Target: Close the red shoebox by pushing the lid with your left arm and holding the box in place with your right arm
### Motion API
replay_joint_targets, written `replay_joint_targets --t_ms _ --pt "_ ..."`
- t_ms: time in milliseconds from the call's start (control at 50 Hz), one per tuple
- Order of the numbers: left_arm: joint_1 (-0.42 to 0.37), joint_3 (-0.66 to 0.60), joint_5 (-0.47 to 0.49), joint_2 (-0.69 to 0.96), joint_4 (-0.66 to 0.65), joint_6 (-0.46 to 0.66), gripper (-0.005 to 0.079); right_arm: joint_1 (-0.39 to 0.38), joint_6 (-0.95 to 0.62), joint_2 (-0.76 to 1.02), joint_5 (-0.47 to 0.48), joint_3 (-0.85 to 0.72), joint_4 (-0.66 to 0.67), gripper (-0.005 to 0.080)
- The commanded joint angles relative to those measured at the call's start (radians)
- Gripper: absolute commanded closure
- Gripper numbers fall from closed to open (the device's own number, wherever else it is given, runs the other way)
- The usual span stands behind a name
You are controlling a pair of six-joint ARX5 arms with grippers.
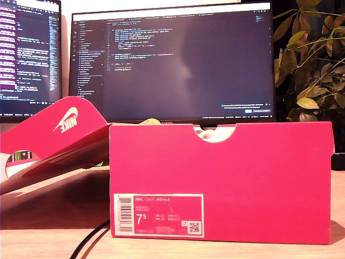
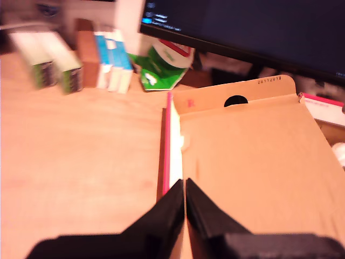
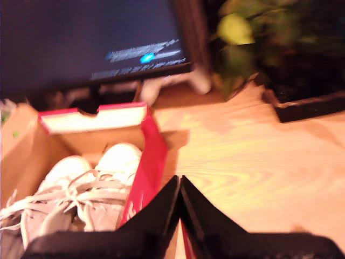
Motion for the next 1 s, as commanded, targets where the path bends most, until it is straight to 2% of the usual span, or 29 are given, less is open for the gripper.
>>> replay_joint_targets --t_ms 0,220,320,500,760,980 --pt "0.037 0.027 0.034 0.049 -0.011 0.016 0.0762 0.005 -0.017 0.065 -0.006 0.050 -0.014 0.0764" --pt "0.153 0.155 0.211 0.244 -0.084 0.026 0.0762 0.005 -0.103 0.285 -0.046 0.188 -0.034 0.0764" --pt "0.176 0.209 0.253 0.339 -0.123 0.070 0.0762 0.005 -0.120 0.375 -0.048 0.222 -0.037 0.0764" --pt "0.178 0.288 0.287 0.508 -0.172 0.111 0.0762 0.005 -0.143 0.522 -0.064 0.251 -0.034 0.0764" --pt "0.179 0.373 0.306 0.695 -0.245 0.152 0.0762 0.006 -0.145 0.667 -0.138 0.254 0.000 0.0764" --pt "0.178 0.402 0.343 0.792 -0.300 0.174 0.0762 0.053 -0.145 0.717 -0.154 0.254 0.034 0.0764"
